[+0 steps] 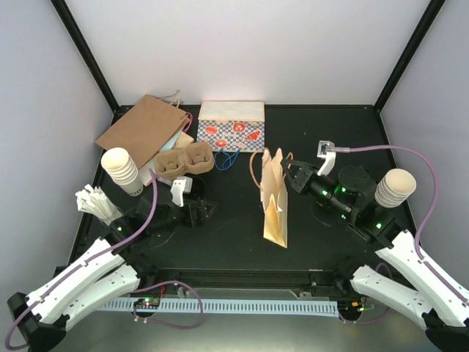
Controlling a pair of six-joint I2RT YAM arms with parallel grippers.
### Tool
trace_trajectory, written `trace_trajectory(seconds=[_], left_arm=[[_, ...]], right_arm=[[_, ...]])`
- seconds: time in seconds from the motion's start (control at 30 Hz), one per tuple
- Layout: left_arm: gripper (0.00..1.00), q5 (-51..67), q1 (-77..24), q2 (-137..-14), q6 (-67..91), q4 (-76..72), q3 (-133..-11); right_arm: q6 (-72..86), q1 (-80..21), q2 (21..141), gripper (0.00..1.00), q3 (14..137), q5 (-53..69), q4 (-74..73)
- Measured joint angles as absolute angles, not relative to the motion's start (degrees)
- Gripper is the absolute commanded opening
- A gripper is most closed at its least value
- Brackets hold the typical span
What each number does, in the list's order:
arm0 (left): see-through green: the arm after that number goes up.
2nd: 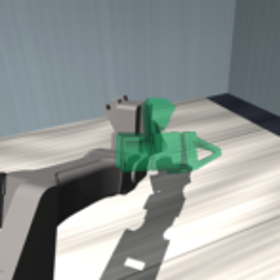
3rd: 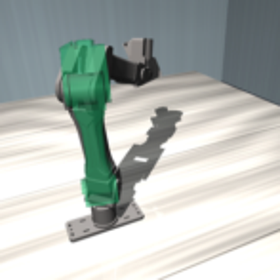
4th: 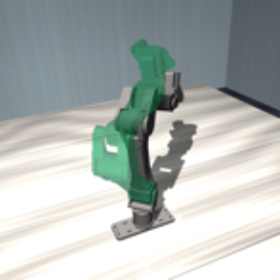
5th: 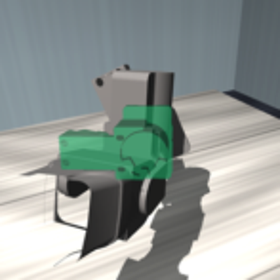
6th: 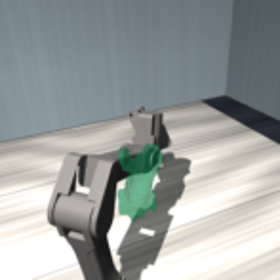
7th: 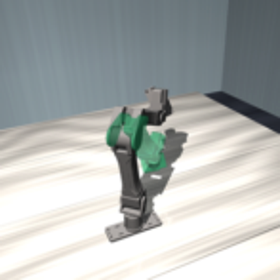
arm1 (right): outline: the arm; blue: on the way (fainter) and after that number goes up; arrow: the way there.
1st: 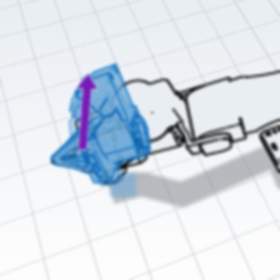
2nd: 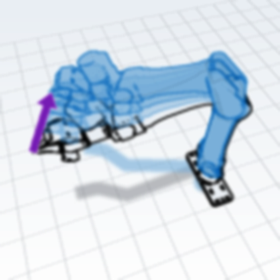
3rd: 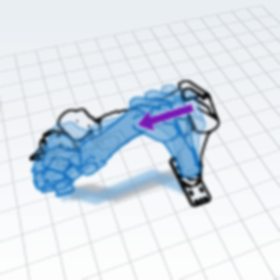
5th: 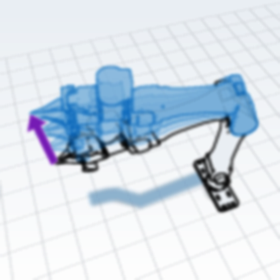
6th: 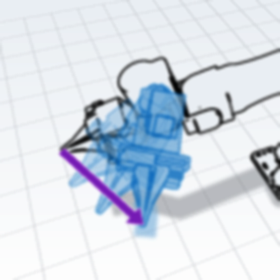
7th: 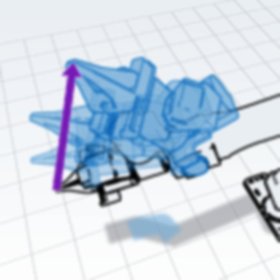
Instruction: Pack the takeout coffee
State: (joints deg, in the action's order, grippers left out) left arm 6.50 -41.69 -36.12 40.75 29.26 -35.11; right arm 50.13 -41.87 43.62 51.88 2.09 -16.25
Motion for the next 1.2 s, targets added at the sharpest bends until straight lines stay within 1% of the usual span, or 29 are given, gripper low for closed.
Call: trace_trajectory(seconds=[0.27,0.37,0.47,0.7,0.87,1.2], left_arm=[[0.93,8.34,-41.69,-41.04,40.69,26.48,-34.22],[0.91,9.5,-41.69,-42.35,40.73,25.02,-33.78],[0.89,11.57,-41.69,-44.36,41.04,21.8,-33.01],[0.9,18.33,-41.69,-51.55,41.76,15.92,-32.97],[0.91,23.29,-41.74,-51.29,42.17,10.79,-33.91],[0.9,26.46,-42.83,-50.63,42.59,6.28,-36.42]], right_arm=[[49.25,-41.78,39.55,0.01,48.47,0.69,-17.43],[48.75,-41.76,39.57,0.01,48.34,0.3,-18.5],[48.29,-41.76,39.53,0.01,48.34,-0.03,-19.07],[47.62,-41.74,39.31,0.01,48.34,-0.47,-19.53],[47.35,-41.74,39.31,0.01,48.34,-0.64,-19.51],[46.76,-41.74,39.55,0.01,48.34,-0.95,-19.31]])
